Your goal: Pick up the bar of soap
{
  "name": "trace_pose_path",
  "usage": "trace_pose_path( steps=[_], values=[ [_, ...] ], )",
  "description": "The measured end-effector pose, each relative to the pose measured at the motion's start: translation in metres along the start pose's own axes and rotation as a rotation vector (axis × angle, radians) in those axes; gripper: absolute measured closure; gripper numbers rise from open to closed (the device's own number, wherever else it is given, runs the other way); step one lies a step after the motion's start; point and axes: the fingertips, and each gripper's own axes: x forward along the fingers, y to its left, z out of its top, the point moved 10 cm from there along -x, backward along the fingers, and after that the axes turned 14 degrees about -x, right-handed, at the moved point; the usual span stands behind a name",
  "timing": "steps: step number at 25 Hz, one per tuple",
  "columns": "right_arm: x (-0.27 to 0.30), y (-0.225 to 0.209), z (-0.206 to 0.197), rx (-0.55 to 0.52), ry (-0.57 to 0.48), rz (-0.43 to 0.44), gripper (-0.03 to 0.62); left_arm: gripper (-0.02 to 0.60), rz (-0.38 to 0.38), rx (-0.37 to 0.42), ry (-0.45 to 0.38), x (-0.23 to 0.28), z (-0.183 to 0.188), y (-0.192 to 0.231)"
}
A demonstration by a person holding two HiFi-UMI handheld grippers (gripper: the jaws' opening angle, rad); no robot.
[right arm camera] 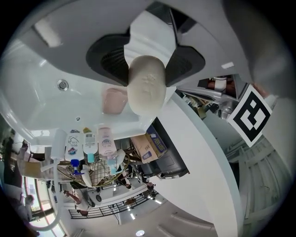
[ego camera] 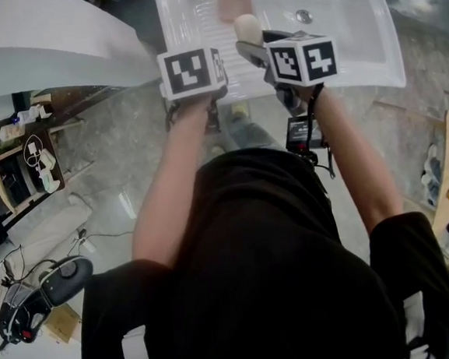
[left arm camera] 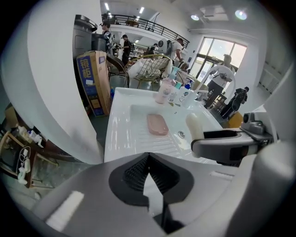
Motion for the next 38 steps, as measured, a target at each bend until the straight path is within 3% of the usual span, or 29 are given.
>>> trace_pose_path(
  steps=[22, 31, 38],
  values=[
    [-0.047, 0.147, -0.064, -0.037, -0.020, -0.022, 0.326, 0.583, -0.043, 0.005, -0.050, -0.093, -0.116, 0.068],
    [-0.077, 0.189, -0.105, -0.021, -0.035, -0.043, 0.326, 0.583, -0.062, 0.037, -0.053, -0.121, -0.173, 0.074],
    [-0.096, 0.198, -0.126, -0.015, -0.047, -0.043, 0.326, 0.583, -0.073, 0.060, -0.046, -0.128, -0.199, 0.062]
  ],
)
